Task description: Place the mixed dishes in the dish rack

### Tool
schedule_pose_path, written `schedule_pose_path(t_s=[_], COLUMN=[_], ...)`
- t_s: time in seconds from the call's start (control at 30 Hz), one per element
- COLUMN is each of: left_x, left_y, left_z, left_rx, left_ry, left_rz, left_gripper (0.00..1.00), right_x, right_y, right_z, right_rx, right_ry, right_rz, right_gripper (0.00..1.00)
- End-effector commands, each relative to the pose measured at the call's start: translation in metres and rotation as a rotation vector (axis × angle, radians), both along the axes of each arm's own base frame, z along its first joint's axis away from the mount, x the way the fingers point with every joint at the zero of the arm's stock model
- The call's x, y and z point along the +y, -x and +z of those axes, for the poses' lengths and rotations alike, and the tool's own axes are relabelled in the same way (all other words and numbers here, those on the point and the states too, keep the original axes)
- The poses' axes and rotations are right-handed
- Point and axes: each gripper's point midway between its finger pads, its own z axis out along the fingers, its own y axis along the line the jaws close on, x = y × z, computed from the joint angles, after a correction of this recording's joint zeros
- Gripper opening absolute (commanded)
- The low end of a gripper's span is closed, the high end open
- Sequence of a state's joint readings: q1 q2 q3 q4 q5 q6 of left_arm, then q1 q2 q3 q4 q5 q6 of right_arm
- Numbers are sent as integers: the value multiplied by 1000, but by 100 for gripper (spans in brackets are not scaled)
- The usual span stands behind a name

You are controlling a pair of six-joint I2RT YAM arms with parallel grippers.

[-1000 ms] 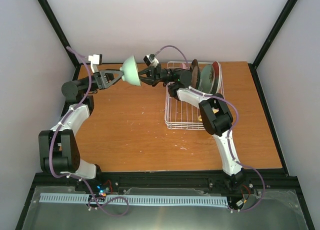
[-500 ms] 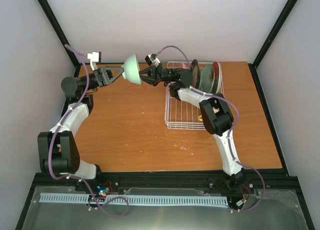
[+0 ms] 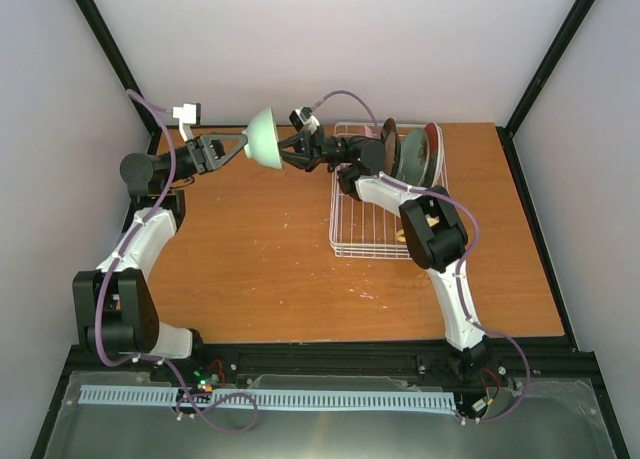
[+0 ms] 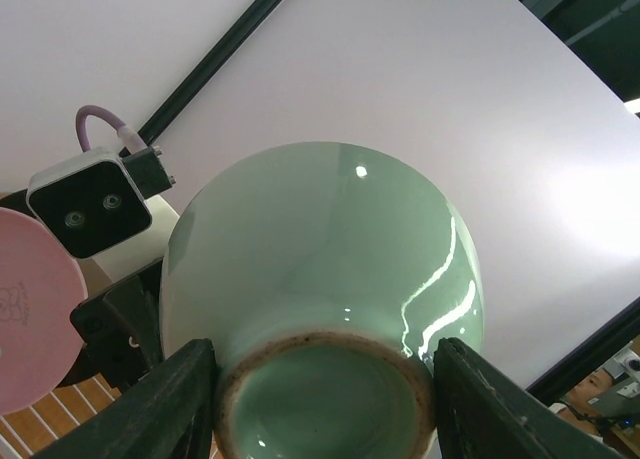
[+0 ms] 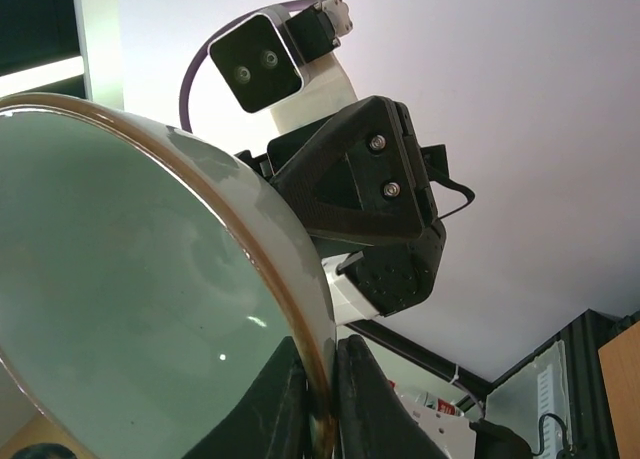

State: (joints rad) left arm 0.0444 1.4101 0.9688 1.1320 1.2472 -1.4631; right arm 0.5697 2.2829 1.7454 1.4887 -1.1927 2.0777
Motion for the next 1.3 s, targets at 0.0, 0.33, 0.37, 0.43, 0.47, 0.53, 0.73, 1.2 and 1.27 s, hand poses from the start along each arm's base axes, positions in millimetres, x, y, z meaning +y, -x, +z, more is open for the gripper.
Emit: schedule_pose_path(t_s=[0.0,0.33,0.37,0.43,0.47,0.53,0.73,1.2,1.27], left_x=[-6,-10,-11,-12,-13,-14,-21,-83,-97], left_y=[8,4,4,3,2,0,-10,-38,-41], left_z=[12,16,16,16,15,15,14,12,8], left_rx=[-40,-50,-48,-47,-45,-43,-36,-35,-28], left_ry=[-22,-34,-31,-29,-30,-28,-23,-53,-54], left_rz=[0,0,-1,-3,-5,-4,-16,-144,-175], left_gripper=[1,1,1,0,1,1,1,1,1], right_x=[-2,-26,-30,-38,-41,-48,-59,-143,-158], right_y=[28,15,13,9,7,4,0,-26,-29], right_z=[30,21,22,22,21,20,16,-2,-1], right_rx=[125,127,127,125,128,128,127,61,53], right_ry=[10,19,19,18,20,22,33,159,178], right_rz=[87,17,5,-15,-25,-42,-66,-301,-336], right_gripper=[10,18,18,19,21,25,31,27,26])
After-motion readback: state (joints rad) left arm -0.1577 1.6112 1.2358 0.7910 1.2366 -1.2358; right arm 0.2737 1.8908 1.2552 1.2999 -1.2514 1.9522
